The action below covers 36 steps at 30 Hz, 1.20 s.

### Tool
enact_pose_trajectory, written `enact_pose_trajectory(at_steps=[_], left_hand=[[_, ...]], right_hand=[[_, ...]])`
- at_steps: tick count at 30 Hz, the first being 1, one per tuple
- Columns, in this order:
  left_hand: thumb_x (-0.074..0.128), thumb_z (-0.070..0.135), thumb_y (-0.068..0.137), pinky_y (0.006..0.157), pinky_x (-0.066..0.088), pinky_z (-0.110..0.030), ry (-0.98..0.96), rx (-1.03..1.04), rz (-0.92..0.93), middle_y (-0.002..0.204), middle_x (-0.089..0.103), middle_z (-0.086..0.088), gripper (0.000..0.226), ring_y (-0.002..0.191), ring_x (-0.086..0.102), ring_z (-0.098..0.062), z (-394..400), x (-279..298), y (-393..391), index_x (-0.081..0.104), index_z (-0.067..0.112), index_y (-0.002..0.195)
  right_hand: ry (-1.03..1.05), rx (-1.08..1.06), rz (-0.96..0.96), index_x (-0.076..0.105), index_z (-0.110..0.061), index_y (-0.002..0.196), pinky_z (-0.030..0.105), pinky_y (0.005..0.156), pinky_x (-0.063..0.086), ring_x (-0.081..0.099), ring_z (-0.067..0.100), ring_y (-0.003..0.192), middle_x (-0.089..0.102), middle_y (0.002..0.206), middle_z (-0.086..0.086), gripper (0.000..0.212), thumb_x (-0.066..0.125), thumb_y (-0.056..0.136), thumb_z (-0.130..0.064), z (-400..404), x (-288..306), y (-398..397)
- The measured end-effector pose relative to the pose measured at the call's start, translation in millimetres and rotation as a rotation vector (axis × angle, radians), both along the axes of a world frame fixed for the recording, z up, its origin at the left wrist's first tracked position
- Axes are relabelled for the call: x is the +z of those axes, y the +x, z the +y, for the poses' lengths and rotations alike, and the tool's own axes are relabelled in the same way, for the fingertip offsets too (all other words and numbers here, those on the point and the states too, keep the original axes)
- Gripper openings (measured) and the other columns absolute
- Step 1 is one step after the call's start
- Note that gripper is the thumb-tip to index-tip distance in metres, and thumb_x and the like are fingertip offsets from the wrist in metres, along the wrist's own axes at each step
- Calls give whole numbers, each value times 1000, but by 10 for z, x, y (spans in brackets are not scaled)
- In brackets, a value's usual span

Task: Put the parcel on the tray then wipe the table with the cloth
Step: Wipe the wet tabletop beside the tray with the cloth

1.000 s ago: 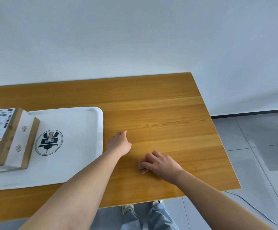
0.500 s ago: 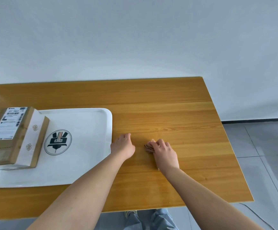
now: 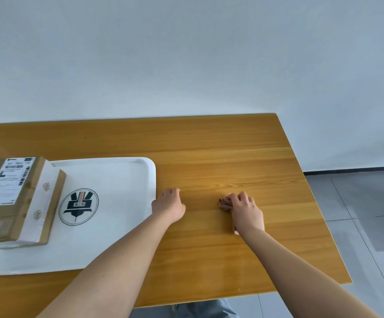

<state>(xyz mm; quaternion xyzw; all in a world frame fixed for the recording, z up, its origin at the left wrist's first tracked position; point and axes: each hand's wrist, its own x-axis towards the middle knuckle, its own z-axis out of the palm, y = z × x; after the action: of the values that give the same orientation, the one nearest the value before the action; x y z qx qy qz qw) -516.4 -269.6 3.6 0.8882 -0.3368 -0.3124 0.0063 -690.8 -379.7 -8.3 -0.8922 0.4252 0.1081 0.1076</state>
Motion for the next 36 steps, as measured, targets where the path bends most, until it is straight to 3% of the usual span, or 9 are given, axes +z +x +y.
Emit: enact_pose_trajectory(at_steps=[5, 7, 10, 16, 19, 22, 27, 32, 36], left_hand=[[42, 24, 96, 99, 44, -38, -4, 38, 2, 150, 35, -3, 54, 132, 42, -26, 10, -16, 39, 27, 19, 148], [43, 25, 97, 99, 45, -38, -2, 50, 4, 150, 36, -4, 54, 132, 43, -26, 3, -41, 63, 27, 19, 148], [43, 25, 96, 100, 44, -39, 2, 73, 7, 149, 37, -4, 54, 132, 44, -26, -12, -56, 95, 28, 20, 148], [39, 23, 97, 104, 39, -40, 47, 34, 38, 154, 29, -4, 56, 137, 37, -27, -111, -100, 112, 23, 21, 150], [39, 23, 97, 107, 37, -40, 66, 25, 22, 156, 23, -3, 57, 140, 32, -27, -142, -113, 134, 22, 20, 150], [39, 24, 96, 108, 35, -42, 91, 21, 15, 159, 17, -3, 57, 142, 27, -27, -144, -125, 165, 22, 19, 150], [40, 22, 96, 107, 37, -42, 126, -16, 1, 158, 19, -4, 55, 140, 30, -28, -146, -149, 192, 27, 18, 150], [41, 16, 96, 105, 39, -40, 151, -50, -69, 158, 22, -7, 53, 138, 36, -29, -164, -129, 176, 31, 17, 148], [36, 11, 97, 100, 42, -38, 130, -5, -96, 151, 32, -9, 49, 131, 45, -29, -200, -85, 177, 31, 13, 146]], right_hand=[[-9, 21, -105, 42, -19, 135, 28, 67, 48, 48, 23, 108, 46, 126, 4, 53, 59, 86, -6, 16, -122, 307], [-14, 105, -156, 46, -17, 134, 32, 62, 51, 52, 26, 104, 51, 120, 7, 62, 69, 78, -5, 108, -107, 396], [-69, 339, -145, 69, -21, 105, 23, 33, 37, 59, 21, 71, 62, 88, 2, 62, 89, 47, -9, 241, -103, 422], [-65, 544, -65, 67, -30, 100, 20, 30, 34, 57, 18, 68, 60, 86, -3, 68, 90, 39, -9, 53, -94, 193], [-49, 407, -40, 62, -28, 113, 25, 34, 44, 58, 22, 80, 59, 97, 0, 74, 88, 47, -7, -126, -55, 88], [-65, 111, -77, 46, -29, 133, 30, 54, 47, 49, 25, 105, 50, 120, 3, 62, 66, 80, -6, -352, -83, 79], [-57, -160, -129, 39, -23, 140, 29, 58, 42, 47, 26, 107, 45, 126, 6, 52, 48, 92, -4, -456, -189, 389], [0, 92, -260, 44, -26, 135, 33, 64, 47, 50, 29, 104, 52, 121, 4, 48, 49, 92, -7, -134, -184, 649], [70, 450, -325, 61, -26, 119, 37, 59, 54, 60, 29, 87, 64, 105, 1, 59, 70, 69, 4, 131, -203, 646]])
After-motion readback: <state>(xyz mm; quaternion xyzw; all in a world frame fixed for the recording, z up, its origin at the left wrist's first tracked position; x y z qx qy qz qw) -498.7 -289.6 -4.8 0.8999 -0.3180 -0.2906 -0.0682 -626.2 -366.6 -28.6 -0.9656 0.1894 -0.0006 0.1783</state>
